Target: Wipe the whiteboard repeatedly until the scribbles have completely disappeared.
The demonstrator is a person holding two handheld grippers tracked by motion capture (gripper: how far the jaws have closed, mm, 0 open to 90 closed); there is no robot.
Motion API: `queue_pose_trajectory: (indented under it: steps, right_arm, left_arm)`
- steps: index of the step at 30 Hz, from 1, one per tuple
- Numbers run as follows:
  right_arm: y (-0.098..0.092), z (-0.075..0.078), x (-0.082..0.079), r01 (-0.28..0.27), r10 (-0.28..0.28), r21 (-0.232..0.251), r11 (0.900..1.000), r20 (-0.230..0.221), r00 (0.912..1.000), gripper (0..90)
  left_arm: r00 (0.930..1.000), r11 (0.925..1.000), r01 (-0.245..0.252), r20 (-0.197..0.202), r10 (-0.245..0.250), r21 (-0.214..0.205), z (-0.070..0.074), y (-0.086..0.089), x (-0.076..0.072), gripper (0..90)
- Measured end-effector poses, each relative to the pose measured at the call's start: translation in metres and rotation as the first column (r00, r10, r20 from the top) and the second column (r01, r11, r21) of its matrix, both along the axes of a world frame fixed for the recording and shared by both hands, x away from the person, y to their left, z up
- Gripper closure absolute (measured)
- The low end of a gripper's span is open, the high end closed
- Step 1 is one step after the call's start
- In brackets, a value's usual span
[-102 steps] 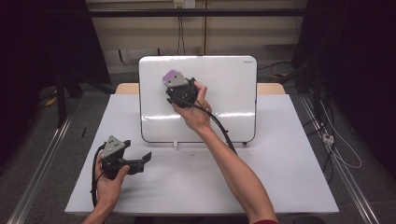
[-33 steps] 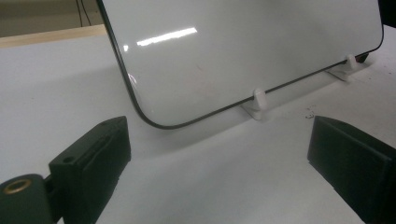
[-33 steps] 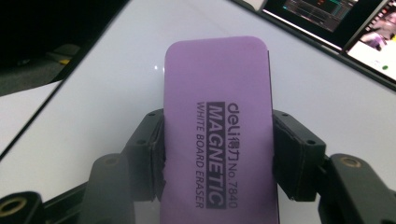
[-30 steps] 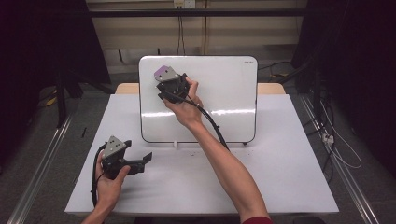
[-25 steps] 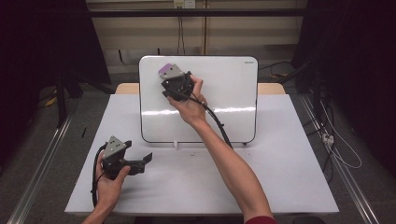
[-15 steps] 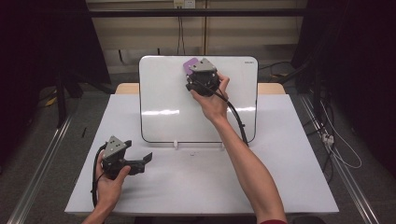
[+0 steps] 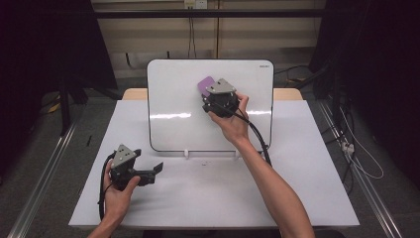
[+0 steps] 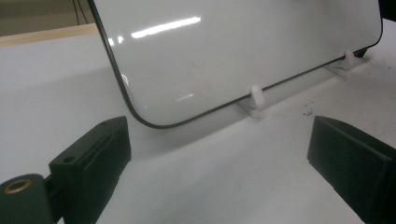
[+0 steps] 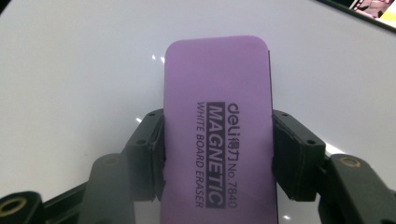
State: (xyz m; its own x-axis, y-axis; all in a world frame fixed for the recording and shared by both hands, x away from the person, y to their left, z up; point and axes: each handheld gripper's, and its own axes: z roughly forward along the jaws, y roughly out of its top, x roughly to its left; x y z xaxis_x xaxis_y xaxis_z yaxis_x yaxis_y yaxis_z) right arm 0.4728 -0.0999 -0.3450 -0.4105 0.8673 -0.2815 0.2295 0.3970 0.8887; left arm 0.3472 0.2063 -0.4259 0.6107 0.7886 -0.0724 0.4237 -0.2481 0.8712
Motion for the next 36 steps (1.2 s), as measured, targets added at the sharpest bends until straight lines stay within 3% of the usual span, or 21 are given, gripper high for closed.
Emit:
queue_pose_trajectory:
  steps: [6,9,14,21,26,36]
  right_arm:
    - [-0.017,-0.003,-0.007,-0.015,0.015,0.069,0.9975,0.001,0.9999,41.8]
    - [-0.022,0.001,-0.014,-0.029,0.028,0.077,0.9966,0.021,0.9994,41.8]
    - [-0.029,0.002,-0.018,-0.046,0.045,0.108,0.9931,0.012,0.9989,41.8]
    - [-0.037,0.000,-0.026,-0.052,0.049,0.115,0.9920,0.025,0.9985,41.8]
    - [-0.047,-0.002,-0.033,-0.051,0.047,0.124,0.9910,0.035,0.9983,41.8]
    - [-0.074,-0.001,-0.043,-0.038,0.039,0.224,0.9739,0.001,0.9992,41.8]
  left_arm:
    - [1.0000,0.9998,0.000,-0.008,0.000,-0.021,0.001,0.001,0.001,6.0]
    - [1.0000,0.9996,-0.004,-0.009,0.004,-0.029,0.002,0.002,0.001,6.2]
    - [0.9998,0.9989,0.000,-0.022,-0.001,-0.048,0.002,0.003,0.001,6.2]
    - [0.9997,0.9991,-0.002,-0.025,0.001,-0.043,0.001,0.001,0.000,6.2]
    - [0.9999,0.9994,-0.016,-0.001,0.016,-0.029,0.002,0.002,-0.001,6.1]
    - [0.9996,0.9990,-0.025,0.012,0.026,-0.037,0.005,-0.001,-0.001,3.8]
